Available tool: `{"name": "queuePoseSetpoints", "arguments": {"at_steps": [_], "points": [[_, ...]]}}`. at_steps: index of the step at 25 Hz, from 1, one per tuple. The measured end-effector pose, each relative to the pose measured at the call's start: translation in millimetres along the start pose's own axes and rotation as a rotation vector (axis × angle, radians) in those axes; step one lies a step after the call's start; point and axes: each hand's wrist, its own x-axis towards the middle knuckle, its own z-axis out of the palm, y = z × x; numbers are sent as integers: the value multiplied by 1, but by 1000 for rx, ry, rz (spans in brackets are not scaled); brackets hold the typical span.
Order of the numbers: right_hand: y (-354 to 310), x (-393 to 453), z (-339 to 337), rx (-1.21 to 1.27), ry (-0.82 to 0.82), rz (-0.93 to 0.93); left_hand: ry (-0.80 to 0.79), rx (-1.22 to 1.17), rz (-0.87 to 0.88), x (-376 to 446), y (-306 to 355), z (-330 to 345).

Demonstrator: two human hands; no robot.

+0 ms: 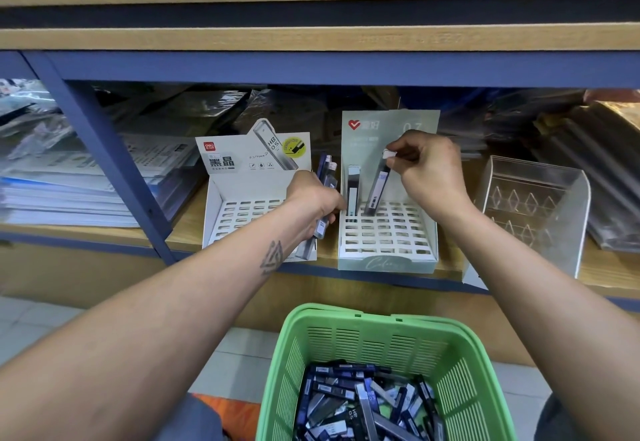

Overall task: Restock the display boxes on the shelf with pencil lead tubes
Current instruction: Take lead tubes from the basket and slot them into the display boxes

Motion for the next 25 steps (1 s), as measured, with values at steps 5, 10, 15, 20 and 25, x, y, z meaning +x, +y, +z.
{"name": "queuePoseSetpoints", "arguments": {"at_steps": [5, 10, 15, 20, 25], "points": [[-3, -1, 6, 44, -49, -38, 0, 12, 0, 1, 0, 1], [-2, -2, 8, 54, -57, -72, -1, 12, 6, 0, 0, 0], [-4, 0, 4, 78, -112, -40, 1, 0, -1, 0, 0, 1], [1, 1, 4, 50, -137, -6, 1, -15, -3, 0, -1, 0], [6, -4, 16, -119, -167, -47, 0, -17, -4, 1, -1, 1]]}}
